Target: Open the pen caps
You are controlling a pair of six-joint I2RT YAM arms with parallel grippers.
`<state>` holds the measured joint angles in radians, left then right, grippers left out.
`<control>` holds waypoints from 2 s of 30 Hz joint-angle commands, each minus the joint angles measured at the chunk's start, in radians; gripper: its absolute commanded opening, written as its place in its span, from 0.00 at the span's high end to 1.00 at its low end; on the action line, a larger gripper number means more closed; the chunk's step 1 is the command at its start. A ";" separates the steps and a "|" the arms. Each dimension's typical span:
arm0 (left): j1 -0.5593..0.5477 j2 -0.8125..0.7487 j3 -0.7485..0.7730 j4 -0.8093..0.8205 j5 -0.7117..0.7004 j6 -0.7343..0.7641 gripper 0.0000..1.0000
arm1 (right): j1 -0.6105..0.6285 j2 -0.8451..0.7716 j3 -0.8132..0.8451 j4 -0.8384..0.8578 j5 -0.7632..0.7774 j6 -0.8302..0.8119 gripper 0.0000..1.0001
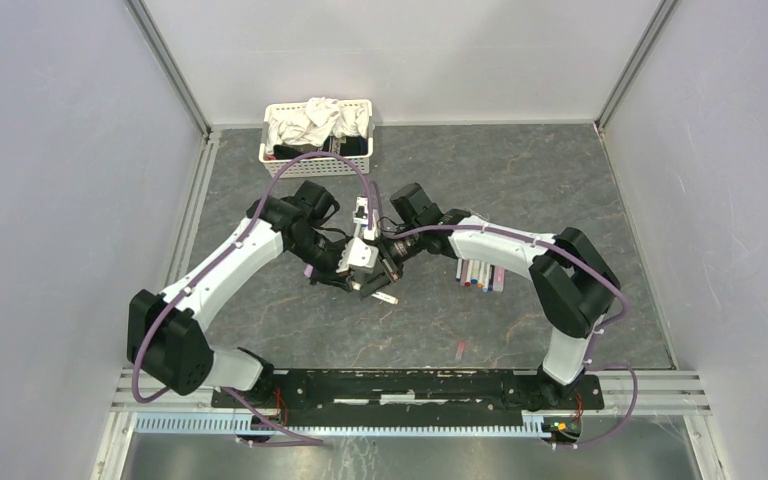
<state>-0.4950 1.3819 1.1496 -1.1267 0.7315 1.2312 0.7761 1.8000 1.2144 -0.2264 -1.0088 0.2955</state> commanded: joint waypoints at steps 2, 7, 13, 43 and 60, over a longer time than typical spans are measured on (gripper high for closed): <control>-0.004 -0.006 0.048 -0.005 -0.037 0.010 0.98 | -0.001 -0.013 0.012 0.007 0.026 -0.015 0.98; 0.054 0.017 0.047 -0.005 -0.134 0.051 0.98 | -0.049 -0.079 -0.072 -0.049 0.078 -0.075 1.00; 0.248 0.100 0.096 -0.037 -0.177 0.168 0.98 | -0.092 -0.155 -0.170 -0.161 0.170 -0.176 1.00; 0.269 0.276 -0.141 0.549 -0.256 -0.227 0.64 | -0.164 -0.049 -0.168 -0.062 1.349 0.179 1.00; 0.272 0.199 0.096 0.262 -0.185 -0.304 0.00 | -0.145 -0.061 -0.237 -0.071 1.344 0.251 0.70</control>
<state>-0.2222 1.6394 1.1427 -0.7589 0.4831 0.9798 0.6243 1.7653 1.0103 -0.2783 0.3374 0.5072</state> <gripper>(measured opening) 0.977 0.299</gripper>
